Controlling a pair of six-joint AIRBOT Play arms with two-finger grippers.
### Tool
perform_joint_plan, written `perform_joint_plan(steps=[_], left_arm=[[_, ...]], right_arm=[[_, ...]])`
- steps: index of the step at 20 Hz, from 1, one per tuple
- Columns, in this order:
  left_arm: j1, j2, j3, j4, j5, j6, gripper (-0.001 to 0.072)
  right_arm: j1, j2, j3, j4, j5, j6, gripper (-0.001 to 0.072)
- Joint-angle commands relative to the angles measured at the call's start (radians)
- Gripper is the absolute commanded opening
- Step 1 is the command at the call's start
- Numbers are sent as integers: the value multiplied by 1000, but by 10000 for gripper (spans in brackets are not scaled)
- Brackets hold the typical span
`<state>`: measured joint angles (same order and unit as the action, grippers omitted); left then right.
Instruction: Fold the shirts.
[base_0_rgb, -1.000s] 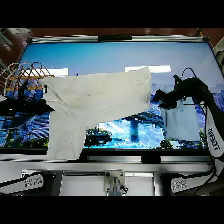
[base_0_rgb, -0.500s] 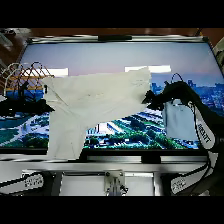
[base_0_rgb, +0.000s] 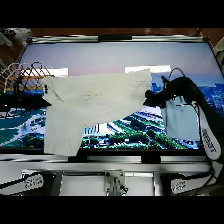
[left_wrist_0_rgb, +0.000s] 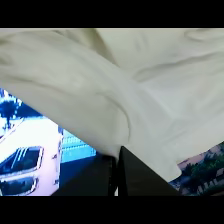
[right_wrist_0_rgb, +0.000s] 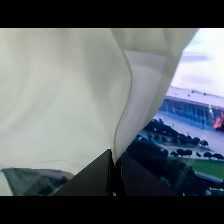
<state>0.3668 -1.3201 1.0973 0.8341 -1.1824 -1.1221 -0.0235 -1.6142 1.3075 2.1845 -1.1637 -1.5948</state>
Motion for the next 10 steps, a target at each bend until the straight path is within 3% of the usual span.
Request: perform_joint_plan(steps=[1,3,7,10], left_arm=[[0,91,201,-121,5,17,29],[0,184,418,-209,61,48,29],[1,351,851,-221,321,48,29],[1,459,994,-195,460,23,29]], right_arm=[[0,175,96,5,11,-182,62],[0,307,225,-14,77,-275,62],[0,586,430,-85,458,-277,62],[0,742,521,-154,549,-272,61]])
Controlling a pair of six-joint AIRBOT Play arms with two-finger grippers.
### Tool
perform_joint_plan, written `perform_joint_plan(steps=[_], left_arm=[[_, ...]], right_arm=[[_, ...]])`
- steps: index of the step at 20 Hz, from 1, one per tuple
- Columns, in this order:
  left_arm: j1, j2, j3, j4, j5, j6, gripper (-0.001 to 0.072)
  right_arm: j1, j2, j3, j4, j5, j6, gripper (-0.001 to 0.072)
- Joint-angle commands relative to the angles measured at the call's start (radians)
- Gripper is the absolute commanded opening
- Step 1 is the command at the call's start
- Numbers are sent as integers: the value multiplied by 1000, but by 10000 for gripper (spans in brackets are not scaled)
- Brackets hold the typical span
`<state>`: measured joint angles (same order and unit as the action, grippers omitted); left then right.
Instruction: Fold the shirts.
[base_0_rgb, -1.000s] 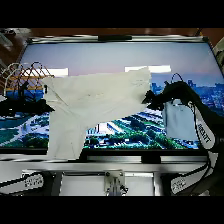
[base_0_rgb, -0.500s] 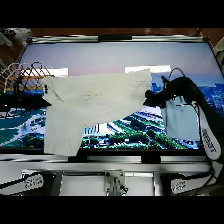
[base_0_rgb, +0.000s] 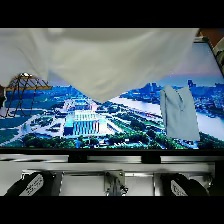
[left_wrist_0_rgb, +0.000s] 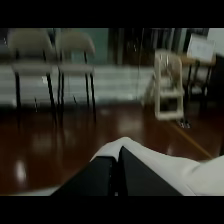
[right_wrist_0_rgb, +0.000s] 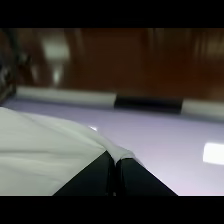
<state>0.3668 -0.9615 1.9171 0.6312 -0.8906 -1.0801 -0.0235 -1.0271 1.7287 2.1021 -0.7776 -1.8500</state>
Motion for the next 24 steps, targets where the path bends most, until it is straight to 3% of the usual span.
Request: perform_joint_plan(steps=[1,7,12,19,21,24], left_arm=[[1,148,171,37,185,-61,29],[0,297,170,503,-11,-259,29],[0,288,91,544,-91,-260,29],[0,118,-239,465,-196,-260,29],[-4,10,-336,422,-201,-259,29],[-35,-220,-389,415,-196,-237,30]], right_arm=[[0,196,121,-97,143,-4,62],[0,377,128,-336,-119,164,62],[0,346,127,-426,-189,217,62],[1,-77,127,-435,-499,238,62],[1,-244,127,-411,-479,234,62],[2,-483,127,-321,-340,224,62]])
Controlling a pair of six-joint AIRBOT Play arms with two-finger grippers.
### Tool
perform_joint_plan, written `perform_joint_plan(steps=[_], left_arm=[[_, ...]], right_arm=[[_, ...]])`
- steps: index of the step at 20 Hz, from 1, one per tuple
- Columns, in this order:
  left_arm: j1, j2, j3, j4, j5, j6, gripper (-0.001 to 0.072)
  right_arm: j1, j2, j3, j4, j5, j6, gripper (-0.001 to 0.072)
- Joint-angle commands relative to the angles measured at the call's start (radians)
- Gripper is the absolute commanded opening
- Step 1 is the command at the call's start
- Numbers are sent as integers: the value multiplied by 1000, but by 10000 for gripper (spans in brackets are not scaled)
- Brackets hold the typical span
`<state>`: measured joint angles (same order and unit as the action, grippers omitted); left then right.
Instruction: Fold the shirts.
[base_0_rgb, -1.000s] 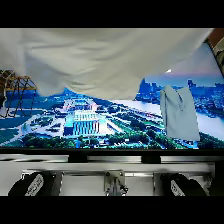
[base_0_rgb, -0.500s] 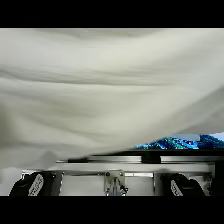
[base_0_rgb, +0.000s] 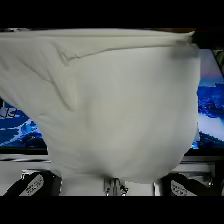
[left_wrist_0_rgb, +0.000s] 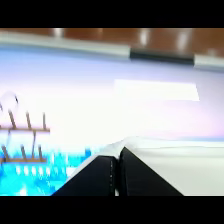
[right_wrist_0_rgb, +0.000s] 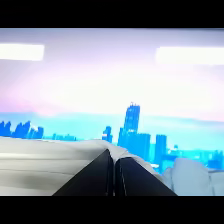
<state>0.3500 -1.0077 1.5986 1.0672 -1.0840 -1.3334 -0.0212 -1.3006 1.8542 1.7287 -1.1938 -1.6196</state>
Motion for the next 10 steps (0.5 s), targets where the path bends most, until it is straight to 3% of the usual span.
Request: perform_joint_plan(steps=[1,4,10], left_arm=[[-36,-259,-70,-21,25,16,30],[-79,-466,-60,-22,172,15,30],[-135,-679,-43,-95,510,15,30]], right_arm=[[0,-276,1,97,135,-6,62],[5,-441,1,222,323,-6,62],[67,-613,1,224,705,-14,62]])
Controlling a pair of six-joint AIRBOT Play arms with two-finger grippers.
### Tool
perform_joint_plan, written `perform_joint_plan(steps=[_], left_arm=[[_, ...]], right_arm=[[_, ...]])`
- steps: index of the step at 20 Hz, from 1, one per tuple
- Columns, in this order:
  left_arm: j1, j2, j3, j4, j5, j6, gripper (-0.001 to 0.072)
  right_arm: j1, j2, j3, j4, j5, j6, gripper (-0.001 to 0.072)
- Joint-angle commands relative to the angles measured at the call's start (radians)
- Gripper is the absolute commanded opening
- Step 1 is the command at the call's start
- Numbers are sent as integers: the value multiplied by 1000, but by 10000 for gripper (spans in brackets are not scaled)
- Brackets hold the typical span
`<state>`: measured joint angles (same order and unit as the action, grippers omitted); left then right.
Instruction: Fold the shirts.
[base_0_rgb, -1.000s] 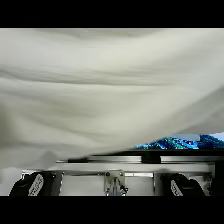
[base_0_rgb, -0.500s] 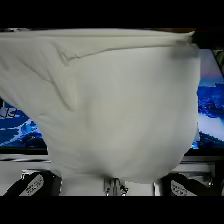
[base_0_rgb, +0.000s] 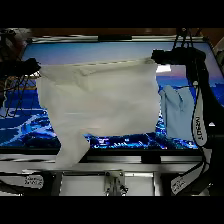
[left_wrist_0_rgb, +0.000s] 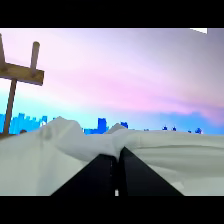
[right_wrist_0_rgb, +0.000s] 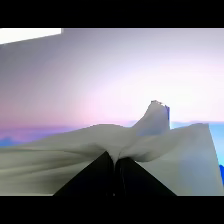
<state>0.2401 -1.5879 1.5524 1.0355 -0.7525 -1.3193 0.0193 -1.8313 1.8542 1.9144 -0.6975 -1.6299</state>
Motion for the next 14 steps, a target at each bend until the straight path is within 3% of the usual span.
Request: perform_joint_plan(steps=[1,4,8,14], left_arm=[[-34,-118,2,-92,226,1,30],[-60,-163,2,-113,309,1,30],[-71,-215,2,-113,306,1,31],[-58,-232,3,-100,129,2,30]], right_arm=[[39,-100,1,38,265,-4,62],[60,-143,1,37,390,-4,62],[59,-204,1,35,401,-4,63],[52,-216,2,38,317,7,62]])
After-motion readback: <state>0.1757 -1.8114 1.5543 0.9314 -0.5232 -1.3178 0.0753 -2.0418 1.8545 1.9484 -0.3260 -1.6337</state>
